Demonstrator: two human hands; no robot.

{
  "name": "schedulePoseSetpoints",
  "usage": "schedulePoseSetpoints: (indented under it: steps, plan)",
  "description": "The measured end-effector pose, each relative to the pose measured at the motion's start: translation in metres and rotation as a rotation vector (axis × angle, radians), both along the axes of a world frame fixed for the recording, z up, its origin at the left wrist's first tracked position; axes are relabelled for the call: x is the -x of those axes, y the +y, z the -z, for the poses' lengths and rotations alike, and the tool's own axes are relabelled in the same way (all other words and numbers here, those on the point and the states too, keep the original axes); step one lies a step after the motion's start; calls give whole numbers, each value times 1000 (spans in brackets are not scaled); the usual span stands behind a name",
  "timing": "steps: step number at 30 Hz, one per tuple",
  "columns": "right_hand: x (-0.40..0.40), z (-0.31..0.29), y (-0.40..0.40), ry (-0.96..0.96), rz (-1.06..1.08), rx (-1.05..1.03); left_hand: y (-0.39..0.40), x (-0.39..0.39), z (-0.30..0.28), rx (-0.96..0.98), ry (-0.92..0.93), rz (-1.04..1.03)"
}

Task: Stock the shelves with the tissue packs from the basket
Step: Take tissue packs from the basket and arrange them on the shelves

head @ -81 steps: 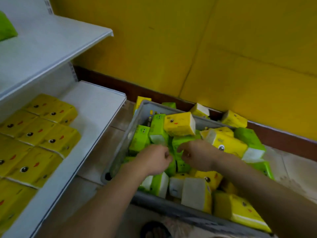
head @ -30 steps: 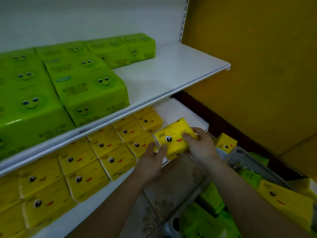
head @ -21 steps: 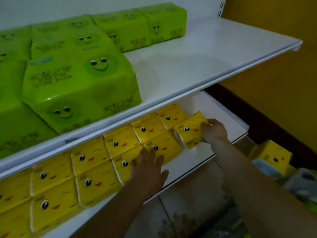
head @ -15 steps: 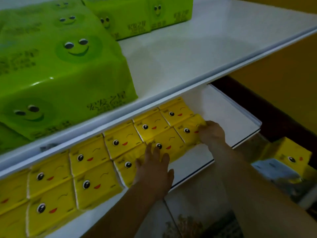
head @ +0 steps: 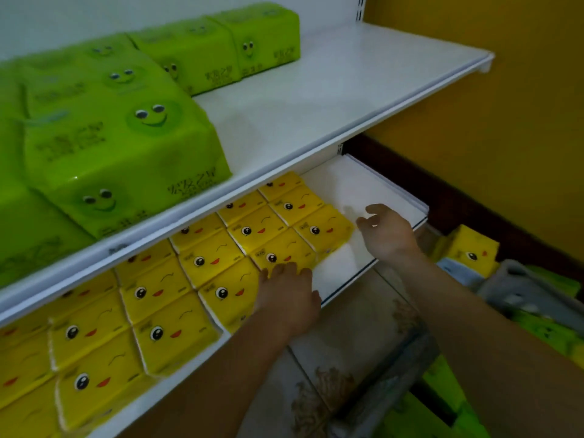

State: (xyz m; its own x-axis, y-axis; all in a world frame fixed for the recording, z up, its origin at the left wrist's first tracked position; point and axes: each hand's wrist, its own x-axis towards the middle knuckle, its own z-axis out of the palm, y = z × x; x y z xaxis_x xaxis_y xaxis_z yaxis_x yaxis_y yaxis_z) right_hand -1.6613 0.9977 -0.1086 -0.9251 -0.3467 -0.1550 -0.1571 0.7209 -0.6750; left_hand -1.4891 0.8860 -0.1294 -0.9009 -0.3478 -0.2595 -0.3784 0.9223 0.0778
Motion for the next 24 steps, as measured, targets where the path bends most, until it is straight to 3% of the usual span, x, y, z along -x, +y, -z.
schedulePoseSetpoints:
  steps: [8,11,15,18,22,24]
  plan:
    - [-94,-80,118,263,151,157,95,-7,-67,-440,534,61]
    - [-131,-101,179,351,241,124,141,-11,-90,-585,600,155]
    - [-175,-133,265,447,376,-28,207,-23,-107,-795,461,252]
    - [-196,-151,321,433,445,-205,244,-31,-112,-837,272,321]
    - [-196,-143,363,281,316,-531,278,-34,-105,-761,116,402]
    - [-184,-131,363,214,219,-599,287,-34,-96,-721,70,397]
